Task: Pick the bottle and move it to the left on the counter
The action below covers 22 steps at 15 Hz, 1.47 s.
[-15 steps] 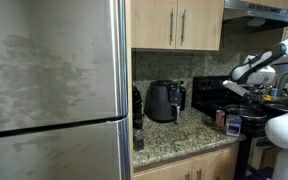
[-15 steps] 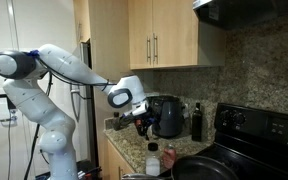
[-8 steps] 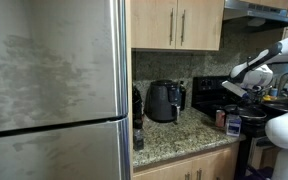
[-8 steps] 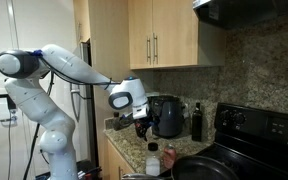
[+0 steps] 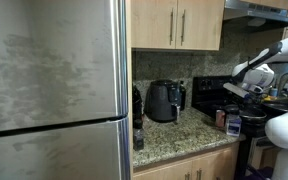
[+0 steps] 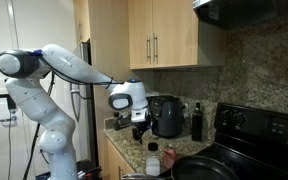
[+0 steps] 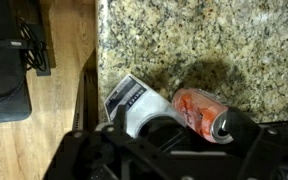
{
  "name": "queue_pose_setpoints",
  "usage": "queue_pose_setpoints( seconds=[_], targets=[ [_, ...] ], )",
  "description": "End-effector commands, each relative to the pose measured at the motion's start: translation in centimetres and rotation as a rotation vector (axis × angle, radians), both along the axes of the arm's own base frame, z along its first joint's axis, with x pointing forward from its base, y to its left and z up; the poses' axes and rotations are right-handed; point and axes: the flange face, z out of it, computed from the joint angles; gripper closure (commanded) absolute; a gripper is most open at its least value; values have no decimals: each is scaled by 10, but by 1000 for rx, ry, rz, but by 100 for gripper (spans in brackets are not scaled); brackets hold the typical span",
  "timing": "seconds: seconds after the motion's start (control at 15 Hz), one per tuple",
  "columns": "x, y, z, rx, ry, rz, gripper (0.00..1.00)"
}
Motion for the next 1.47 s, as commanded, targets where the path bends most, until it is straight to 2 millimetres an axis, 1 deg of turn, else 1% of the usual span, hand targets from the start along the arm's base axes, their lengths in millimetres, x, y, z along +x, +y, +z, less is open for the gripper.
queue_pose_setpoints(
  seconds=[0.0, 0.07, 0.13, 0.27, 0.33, 0.4, 0.47, 0.53, 0.67, 0.8, 0.93, 1.07, 1.4],
  targets=[
    [-9, -8, -20, 80, 96, 22, 0],
    [-14, -12, -26, 105, 138, 8, 0],
    [-9, -1, -15, 60, 88, 4, 0],
    [-14, -5, -23, 82, 122, -6, 0],
    [-14, -6, -25, 84, 127, -7, 0],
    [-13, -9, -24, 55, 172, -40, 0],
    [-14, -10, -18, 20, 182, -68, 0],
    [-16, -9, -8, -26, 171, -99, 0],
    [-17, -7, 7, -83, 183, -141, 0],
    [-14, -8, 18, -133, 169, -196, 0],
    [-10, -10, 25, -154, 132, -244, 0],
    [-6, -13, 25, -156, 110, -282, 0],
    [5, -33, 11, -89, 48, -316, 0]
  ],
)
